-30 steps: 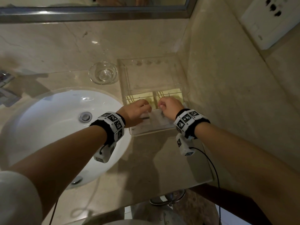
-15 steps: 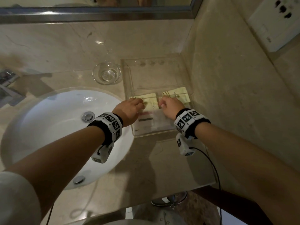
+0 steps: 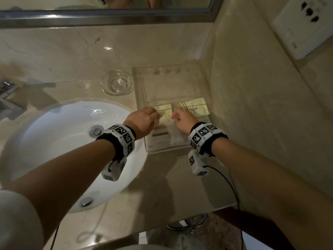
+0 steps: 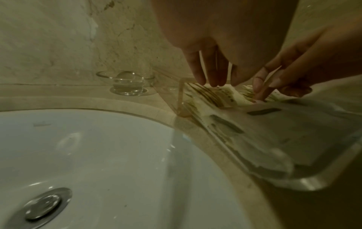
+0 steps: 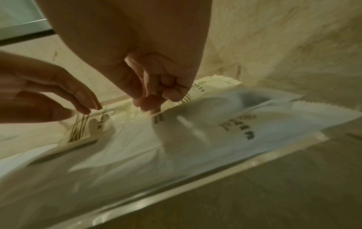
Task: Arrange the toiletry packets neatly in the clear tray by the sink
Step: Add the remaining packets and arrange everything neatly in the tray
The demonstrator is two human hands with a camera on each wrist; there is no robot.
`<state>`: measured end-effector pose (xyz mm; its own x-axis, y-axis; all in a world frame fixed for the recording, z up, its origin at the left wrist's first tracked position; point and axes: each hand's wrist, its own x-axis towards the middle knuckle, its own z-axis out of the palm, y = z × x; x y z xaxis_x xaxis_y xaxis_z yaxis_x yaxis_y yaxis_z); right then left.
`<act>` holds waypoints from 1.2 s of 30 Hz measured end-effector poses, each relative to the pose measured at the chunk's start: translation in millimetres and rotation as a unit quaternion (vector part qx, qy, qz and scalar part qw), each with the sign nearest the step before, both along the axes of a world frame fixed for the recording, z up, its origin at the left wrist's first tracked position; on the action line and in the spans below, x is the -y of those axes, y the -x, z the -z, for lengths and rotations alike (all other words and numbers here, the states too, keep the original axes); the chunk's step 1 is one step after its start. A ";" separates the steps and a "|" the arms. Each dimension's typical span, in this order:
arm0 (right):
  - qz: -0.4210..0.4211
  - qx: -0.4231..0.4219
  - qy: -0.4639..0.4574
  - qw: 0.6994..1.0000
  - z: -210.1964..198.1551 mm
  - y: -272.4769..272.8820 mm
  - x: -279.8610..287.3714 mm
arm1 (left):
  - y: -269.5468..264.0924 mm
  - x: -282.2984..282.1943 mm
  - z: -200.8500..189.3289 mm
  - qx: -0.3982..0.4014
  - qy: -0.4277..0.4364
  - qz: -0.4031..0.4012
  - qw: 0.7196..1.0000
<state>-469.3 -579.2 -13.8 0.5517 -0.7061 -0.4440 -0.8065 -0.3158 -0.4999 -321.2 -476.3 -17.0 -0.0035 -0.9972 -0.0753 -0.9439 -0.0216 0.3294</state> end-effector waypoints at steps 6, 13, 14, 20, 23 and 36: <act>0.035 0.023 0.075 0.996 -13.2 21.1 6.8 | 20.8 16.7 -7.2 -0.010 -0.029 0.012 0.999; 0.016 -0.039 0.165 0.985 -13.1 49.3 25.4 | 51.9 46.9 -11.5 0.040 -0.130 0.008 0.991; 0.003 -0.052 0.167 0.985 -11.6 51.4 26.4 | 54.2 49.5 -10.8 0.046 -0.140 0.007 0.989; -0.034 -0.115 0.102 0.988 -8.3 60.4 24.3 | 63.0 58.1 -2.7 0.044 -0.178 -0.018 0.983; -0.036 -0.114 0.106 0.987 -5.4 62.4 22.2 | 67.6 59.4 -2.8 0.019 -0.193 -0.044 0.980; 0.066 -0.083 0.108 0.988 -16.8 72.7 21.6 | 74.6 67.4 -4.7 -0.021 -0.209 -0.071 0.975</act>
<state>-542.0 -600.8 3.0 0.3813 -0.8552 -0.3512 -0.9127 -0.2879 -0.2899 -395.8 -543.7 -12.3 0.1211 -0.8695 -0.4789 -0.9075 -0.2924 0.3015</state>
